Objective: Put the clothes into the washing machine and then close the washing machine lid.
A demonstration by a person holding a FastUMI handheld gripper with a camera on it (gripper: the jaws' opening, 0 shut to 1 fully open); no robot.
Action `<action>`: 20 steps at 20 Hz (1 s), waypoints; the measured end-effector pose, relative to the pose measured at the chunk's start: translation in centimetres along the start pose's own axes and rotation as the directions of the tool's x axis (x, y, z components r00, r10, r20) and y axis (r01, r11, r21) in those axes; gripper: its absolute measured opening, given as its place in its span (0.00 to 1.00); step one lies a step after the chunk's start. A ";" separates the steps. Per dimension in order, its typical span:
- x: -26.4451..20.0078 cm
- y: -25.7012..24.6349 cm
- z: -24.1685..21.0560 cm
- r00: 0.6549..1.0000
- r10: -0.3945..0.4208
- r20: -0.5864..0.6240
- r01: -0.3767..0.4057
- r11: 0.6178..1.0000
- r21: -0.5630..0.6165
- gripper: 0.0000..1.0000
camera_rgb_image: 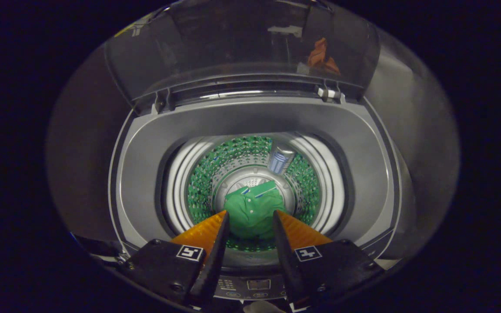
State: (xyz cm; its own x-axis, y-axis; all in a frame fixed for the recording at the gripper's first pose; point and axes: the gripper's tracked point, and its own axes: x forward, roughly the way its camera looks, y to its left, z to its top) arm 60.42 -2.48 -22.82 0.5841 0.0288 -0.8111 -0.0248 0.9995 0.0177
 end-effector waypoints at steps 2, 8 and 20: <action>-0.6 0.1 0.9 0.999 -0.008 0.042 0.009 1.000 -0.030 0.63; -4.5 0.7 5.8 0.976 -0.002 0.220 0.023 0.995 -0.096 0.63; -17.3 2.7 17.0 0.835 0.079 0.545 0.016 0.986 -0.168 0.63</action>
State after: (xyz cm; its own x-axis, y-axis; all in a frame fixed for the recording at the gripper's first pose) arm 64.05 -0.12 1.22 0.9276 0.1086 -0.3574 -0.1513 0.9840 -0.0938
